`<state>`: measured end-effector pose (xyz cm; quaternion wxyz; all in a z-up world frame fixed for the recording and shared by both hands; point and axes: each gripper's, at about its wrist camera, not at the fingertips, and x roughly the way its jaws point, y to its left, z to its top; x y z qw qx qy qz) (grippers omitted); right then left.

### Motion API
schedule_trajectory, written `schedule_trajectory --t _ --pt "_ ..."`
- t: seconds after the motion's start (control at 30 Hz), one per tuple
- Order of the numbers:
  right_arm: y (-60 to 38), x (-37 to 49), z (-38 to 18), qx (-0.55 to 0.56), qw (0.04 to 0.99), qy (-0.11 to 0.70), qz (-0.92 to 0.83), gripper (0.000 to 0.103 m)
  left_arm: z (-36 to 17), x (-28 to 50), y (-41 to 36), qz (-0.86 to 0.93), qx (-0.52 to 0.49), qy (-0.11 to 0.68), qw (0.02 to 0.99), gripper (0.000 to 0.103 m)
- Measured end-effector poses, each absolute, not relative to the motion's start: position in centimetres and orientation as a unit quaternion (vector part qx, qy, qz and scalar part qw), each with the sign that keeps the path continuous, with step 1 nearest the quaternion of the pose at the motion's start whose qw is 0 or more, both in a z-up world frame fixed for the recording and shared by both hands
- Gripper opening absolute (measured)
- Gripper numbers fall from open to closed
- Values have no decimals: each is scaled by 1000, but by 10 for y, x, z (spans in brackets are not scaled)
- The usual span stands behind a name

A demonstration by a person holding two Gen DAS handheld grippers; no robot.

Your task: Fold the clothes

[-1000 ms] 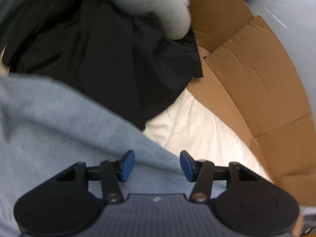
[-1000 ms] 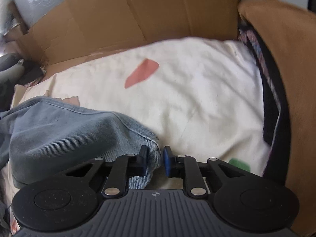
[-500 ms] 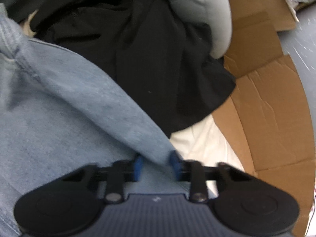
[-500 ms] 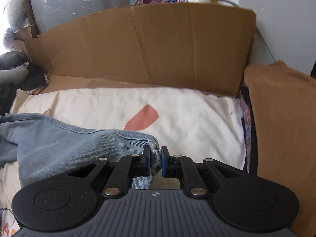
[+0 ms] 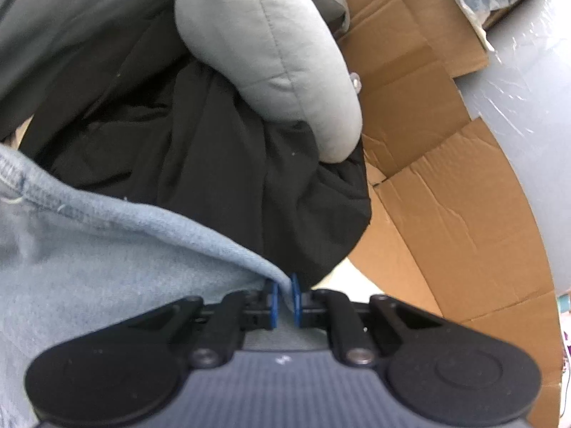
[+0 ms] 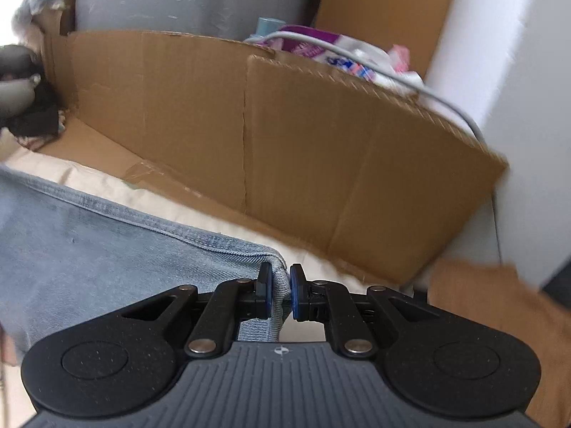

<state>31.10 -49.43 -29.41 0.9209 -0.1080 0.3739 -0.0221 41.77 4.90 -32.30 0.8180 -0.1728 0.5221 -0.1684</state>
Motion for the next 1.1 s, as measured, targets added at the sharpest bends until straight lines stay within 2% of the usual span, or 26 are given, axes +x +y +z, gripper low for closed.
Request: schedule_trajectory --t 0.33,0.37,0.43,0.5,0.57,0.63,0.9,1.1 --pt "-482 378 -325 -183 897 402 -30 9 -340 440 41 -158 -160 535 814 10" --pt "-482 382 -330 -185 895 405 -32 11 -342 442 41 -158 -159 538 813 12" --pt "-483 386 -334 -179 894 409 -37 22 -342 446 41 -157 -163 543 809 13" --pt "-487 384 -331 -159 899 407 -42 23 -334 442 41 -171 -159 543 807 21" --pt "-490 379 -326 -140 904 402 -46 24 -324 437 40 -191 -150 540 806 43" --pt "-493 366 -318 -118 910 395 -45 24 -309 429 41 -209 -141 534 807 55" --pt "-517 304 -305 -2 916 398 -46 26 -255 391 55 -260 -75 531 803 55" --pt "-533 259 -311 66 908 409 -66 28 -258 369 110 -221 -17 538 813 57"
